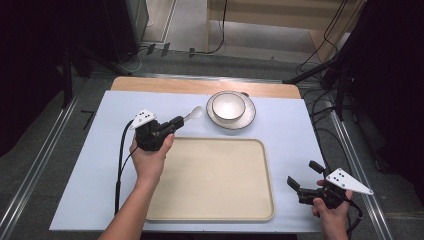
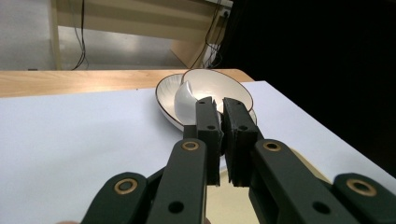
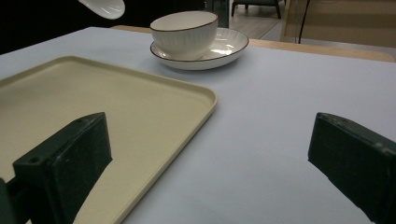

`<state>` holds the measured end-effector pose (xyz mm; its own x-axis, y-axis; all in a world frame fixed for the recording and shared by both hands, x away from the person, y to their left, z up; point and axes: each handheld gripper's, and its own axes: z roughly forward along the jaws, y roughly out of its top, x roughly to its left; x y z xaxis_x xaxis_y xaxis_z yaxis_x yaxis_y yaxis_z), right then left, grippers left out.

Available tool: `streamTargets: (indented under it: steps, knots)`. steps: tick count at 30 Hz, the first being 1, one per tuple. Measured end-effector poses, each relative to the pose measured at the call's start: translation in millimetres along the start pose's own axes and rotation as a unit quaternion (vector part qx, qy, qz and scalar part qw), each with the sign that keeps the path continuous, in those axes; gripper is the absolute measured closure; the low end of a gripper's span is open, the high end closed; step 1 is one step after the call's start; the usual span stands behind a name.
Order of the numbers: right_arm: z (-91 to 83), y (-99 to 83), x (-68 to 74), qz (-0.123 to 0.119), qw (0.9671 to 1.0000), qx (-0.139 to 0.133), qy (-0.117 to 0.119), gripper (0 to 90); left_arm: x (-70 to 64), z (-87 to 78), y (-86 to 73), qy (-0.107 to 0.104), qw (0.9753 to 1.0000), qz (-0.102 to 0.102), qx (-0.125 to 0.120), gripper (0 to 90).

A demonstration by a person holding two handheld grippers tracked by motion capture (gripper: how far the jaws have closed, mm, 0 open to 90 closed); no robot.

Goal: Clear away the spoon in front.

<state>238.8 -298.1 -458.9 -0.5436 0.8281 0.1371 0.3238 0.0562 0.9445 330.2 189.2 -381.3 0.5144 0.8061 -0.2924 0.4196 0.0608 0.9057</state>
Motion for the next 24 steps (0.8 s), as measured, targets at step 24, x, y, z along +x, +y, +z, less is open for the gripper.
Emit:
streamTargets:
  steps: [24]
  knots:
    - [1.8,-1.2,0.6,-0.001,1.0,0.005,0.003,0.0,4.2,-44.2,-33.6,0.048,0.9985,-0.006,-0.024,86.2]
